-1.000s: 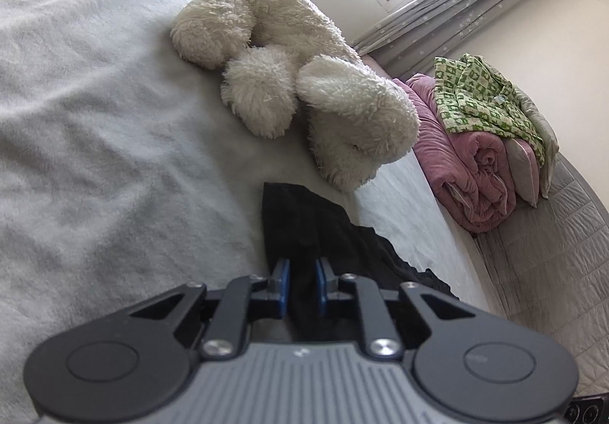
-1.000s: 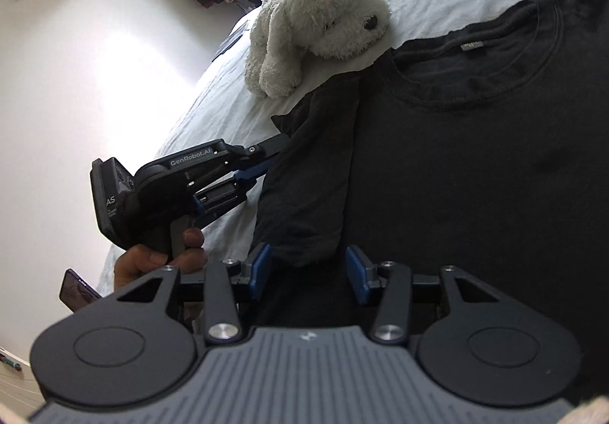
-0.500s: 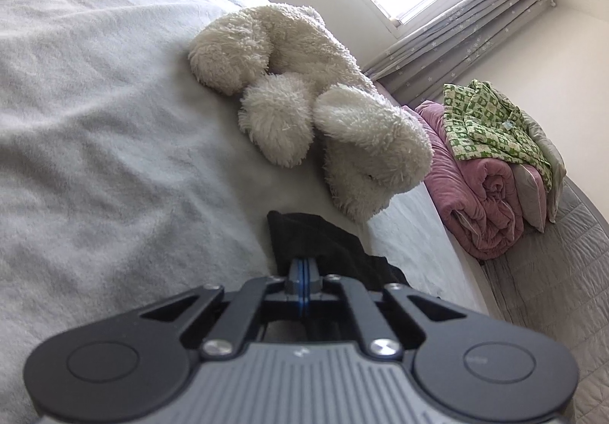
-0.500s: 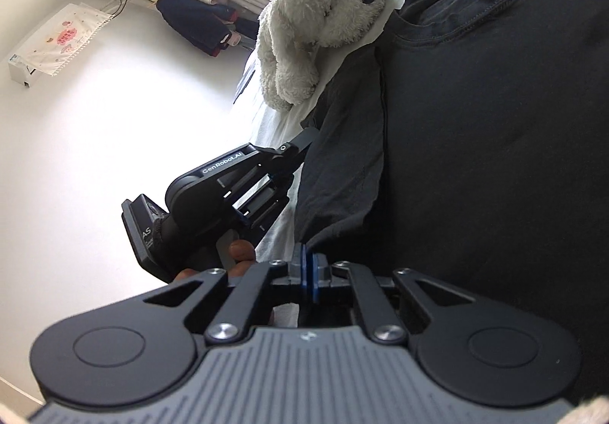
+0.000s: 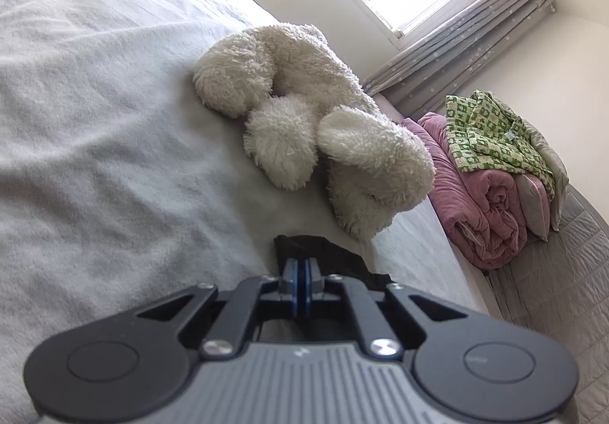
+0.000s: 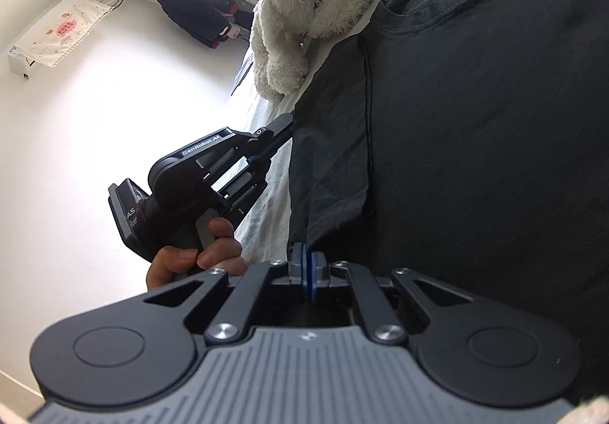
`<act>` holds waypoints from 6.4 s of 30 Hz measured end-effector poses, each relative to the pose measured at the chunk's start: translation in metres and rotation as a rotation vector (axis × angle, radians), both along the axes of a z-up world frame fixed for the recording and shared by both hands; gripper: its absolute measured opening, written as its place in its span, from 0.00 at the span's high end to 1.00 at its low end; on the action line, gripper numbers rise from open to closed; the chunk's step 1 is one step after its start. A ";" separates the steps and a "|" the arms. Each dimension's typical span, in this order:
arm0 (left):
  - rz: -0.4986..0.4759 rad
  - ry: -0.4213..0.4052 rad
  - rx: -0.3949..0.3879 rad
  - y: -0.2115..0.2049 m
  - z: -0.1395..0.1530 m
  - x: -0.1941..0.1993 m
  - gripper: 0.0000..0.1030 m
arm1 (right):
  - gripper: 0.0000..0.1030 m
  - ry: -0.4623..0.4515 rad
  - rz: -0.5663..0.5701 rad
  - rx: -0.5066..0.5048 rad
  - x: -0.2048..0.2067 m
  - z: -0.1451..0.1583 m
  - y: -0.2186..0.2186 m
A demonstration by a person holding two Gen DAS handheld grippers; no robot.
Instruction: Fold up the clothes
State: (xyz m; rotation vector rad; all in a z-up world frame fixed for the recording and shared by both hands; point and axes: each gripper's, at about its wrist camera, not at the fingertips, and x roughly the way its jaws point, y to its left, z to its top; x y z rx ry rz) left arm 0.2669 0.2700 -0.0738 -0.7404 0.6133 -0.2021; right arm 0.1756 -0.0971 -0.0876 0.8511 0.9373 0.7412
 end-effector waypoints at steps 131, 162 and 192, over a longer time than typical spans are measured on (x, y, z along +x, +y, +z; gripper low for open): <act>-0.358 0.112 0.198 -0.029 0.014 0.006 0.93 | 0.67 -0.394 0.126 -0.593 0.005 0.043 0.079; -0.530 -0.013 0.187 -0.052 0.026 -0.006 0.93 | 0.61 -0.366 -0.060 -0.285 0.023 0.046 0.025; -0.515 0.114 0.522 -0.064 0.044 -0.124 0.90 | 0.60 -0.420 -0.070 -0.436 0.031 0.021 0.031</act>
